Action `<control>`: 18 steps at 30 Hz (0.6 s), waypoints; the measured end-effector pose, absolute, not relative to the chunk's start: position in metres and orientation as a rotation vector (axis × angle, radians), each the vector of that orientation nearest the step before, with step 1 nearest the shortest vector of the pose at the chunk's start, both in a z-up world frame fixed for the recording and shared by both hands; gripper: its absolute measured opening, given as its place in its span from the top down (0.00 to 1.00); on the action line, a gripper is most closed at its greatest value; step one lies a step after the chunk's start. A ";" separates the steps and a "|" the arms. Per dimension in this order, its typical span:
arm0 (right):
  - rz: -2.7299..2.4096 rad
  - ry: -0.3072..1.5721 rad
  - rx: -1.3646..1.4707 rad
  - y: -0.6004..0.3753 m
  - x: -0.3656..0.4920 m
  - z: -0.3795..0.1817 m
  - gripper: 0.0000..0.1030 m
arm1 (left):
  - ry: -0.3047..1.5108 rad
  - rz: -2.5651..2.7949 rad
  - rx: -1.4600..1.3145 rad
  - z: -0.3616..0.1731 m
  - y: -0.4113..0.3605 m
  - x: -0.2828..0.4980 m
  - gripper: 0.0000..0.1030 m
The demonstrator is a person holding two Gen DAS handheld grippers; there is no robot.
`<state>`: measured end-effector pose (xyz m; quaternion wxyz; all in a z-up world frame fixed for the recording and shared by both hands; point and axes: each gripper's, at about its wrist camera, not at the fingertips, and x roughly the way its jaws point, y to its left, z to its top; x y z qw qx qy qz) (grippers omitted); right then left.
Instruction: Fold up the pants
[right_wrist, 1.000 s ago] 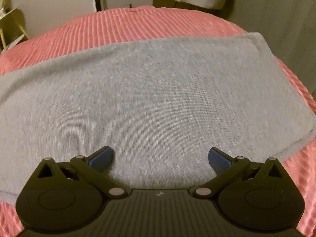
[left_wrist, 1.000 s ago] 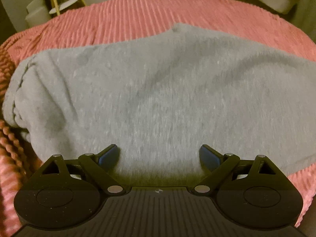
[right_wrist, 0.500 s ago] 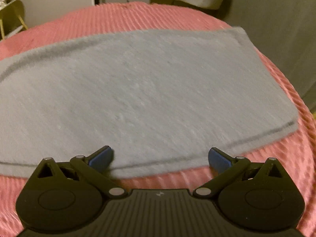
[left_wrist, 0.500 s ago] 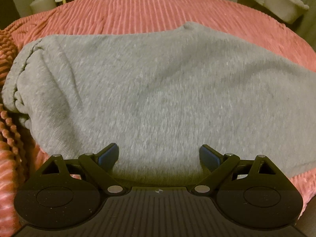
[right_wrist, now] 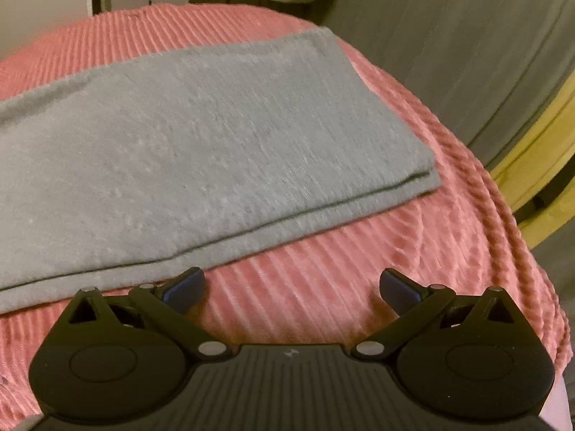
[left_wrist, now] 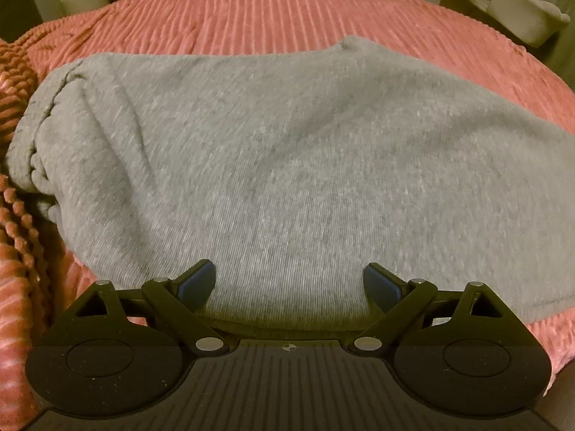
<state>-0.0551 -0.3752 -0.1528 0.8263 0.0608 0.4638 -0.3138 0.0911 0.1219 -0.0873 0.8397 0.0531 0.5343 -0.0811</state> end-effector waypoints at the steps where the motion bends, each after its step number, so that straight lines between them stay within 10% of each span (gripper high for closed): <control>1: -0.665 0.985 0.115 -0.373 -0.054 -0.152 0.00 | 1.129 -0.171 0.113 -0.087 0.122 0.091 0.08; 18: -0.656 0.856 0.153 -0.400 -0.039 -0.136 0.03 | 1.135 -0.164 0.119 -0.087 0.122 0.089 0.07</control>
